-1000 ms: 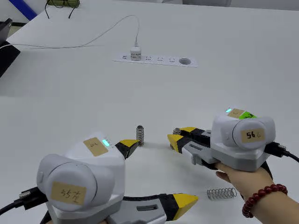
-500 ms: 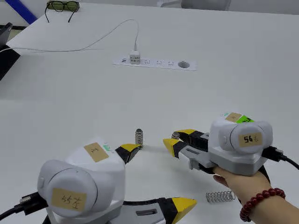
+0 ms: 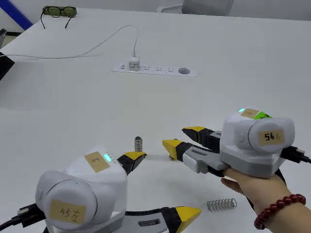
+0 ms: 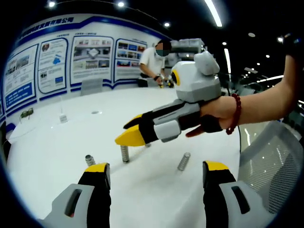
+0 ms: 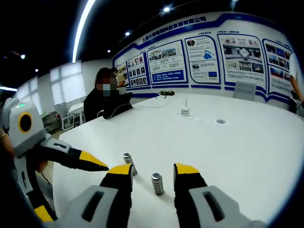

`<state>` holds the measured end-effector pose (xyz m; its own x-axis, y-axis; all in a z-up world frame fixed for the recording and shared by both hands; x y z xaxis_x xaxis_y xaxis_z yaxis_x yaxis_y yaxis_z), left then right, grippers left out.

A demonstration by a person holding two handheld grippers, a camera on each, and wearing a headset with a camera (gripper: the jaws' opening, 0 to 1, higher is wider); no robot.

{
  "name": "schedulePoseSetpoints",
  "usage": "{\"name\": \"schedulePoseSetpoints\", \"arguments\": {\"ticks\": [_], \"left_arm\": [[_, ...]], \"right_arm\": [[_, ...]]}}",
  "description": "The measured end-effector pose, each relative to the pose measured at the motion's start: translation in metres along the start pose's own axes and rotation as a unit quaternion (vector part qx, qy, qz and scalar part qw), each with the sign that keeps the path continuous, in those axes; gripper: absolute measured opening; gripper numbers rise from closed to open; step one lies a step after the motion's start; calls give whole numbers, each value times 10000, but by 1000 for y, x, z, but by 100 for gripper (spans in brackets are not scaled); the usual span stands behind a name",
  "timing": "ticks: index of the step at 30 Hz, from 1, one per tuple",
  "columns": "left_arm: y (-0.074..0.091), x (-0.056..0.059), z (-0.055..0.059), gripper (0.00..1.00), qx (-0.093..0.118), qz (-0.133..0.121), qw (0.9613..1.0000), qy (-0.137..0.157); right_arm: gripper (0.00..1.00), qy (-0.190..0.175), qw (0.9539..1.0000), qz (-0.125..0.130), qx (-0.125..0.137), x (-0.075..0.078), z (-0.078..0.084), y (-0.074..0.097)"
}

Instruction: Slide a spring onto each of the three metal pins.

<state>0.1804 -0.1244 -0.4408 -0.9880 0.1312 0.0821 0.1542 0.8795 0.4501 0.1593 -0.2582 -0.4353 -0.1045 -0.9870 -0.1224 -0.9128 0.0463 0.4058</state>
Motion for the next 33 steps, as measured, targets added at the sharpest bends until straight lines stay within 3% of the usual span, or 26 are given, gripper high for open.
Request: {"name": "schedulePoseSetpoints", "arguments": {"ticks": [14, 26, 33], "left_arm": [[-13, 16, -7, 72, -177, 320, 9982, -484], [-37, 27, -4, 62, -423, 776, 9923, -863], [-49, 29, -2, 54, -476, 865, 9896, -1047]], "right_arm": [[43, -200, 9997, 51, 100, 9, -10, 46], [48, -248, 9995, -49, 167, 13, -2, 80], [51, -255, 9994, -133, 182, 15, 5, 95]]}}
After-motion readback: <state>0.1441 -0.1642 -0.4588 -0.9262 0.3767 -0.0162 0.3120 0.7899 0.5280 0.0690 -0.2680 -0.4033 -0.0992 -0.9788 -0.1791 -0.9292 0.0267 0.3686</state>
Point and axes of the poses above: the centre of the closed fingertips' face, and the gripper's own axes: y roughly backward along the fingers, x roughly to its right, z roughly out of its underside, the point moved 7 cm from there along y, roughly backward along the fingers, and after that the axes turned 4 degrees about -x, right-handed, at the moved point
